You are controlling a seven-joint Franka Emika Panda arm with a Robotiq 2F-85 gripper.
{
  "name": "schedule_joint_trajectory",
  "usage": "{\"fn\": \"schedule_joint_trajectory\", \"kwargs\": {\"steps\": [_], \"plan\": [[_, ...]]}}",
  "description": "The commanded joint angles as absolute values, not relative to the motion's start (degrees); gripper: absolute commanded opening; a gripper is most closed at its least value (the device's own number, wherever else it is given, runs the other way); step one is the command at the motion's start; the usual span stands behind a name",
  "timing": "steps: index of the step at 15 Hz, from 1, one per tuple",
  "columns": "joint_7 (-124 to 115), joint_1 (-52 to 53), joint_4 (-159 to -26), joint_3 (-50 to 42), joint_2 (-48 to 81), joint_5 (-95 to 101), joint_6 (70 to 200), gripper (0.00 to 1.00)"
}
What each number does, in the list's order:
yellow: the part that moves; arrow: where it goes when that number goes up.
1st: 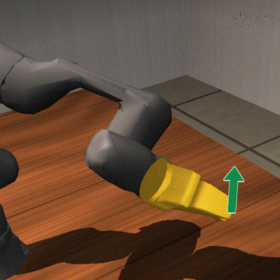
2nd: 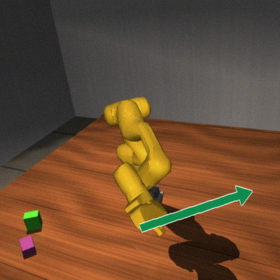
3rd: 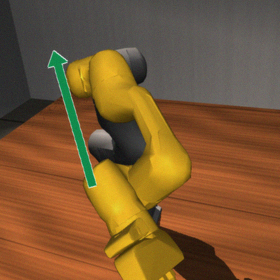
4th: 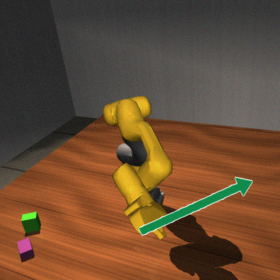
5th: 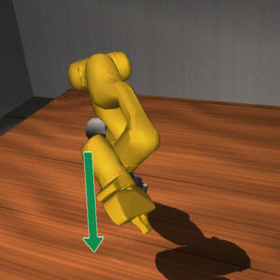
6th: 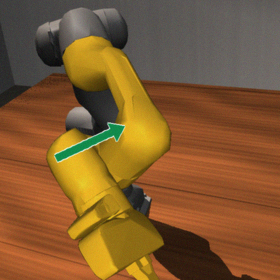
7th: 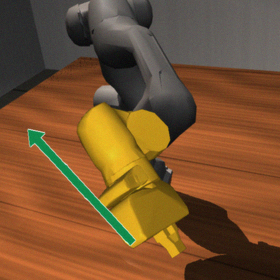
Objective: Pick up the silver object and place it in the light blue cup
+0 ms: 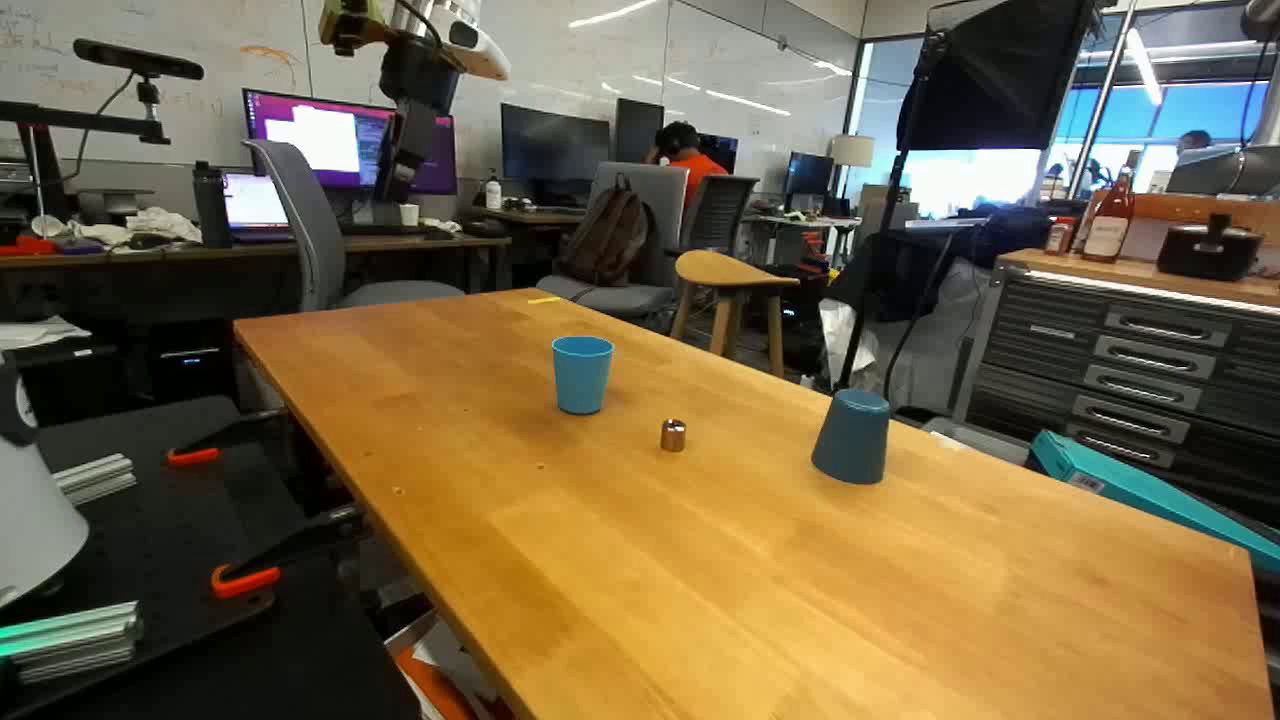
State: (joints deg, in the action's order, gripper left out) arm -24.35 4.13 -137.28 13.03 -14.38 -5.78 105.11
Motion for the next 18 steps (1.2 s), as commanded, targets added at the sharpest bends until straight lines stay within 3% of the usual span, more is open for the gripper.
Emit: {"fn": "schedule_joint_trajectory", "kwargs": {"steps": [1, 10, 18], "plan": [[-24.51, 4.98, -137.08, 12.2, -14.32, -5.59, 105.03, 1.0], [-23.66, 3.52, -137.56, 10.75, -14.72, -4.32, 109.01, 1.0], [-17.69, -7.05, -128.39, -3.35, -1.05, -2.33, 123.97, 1.0]]}}
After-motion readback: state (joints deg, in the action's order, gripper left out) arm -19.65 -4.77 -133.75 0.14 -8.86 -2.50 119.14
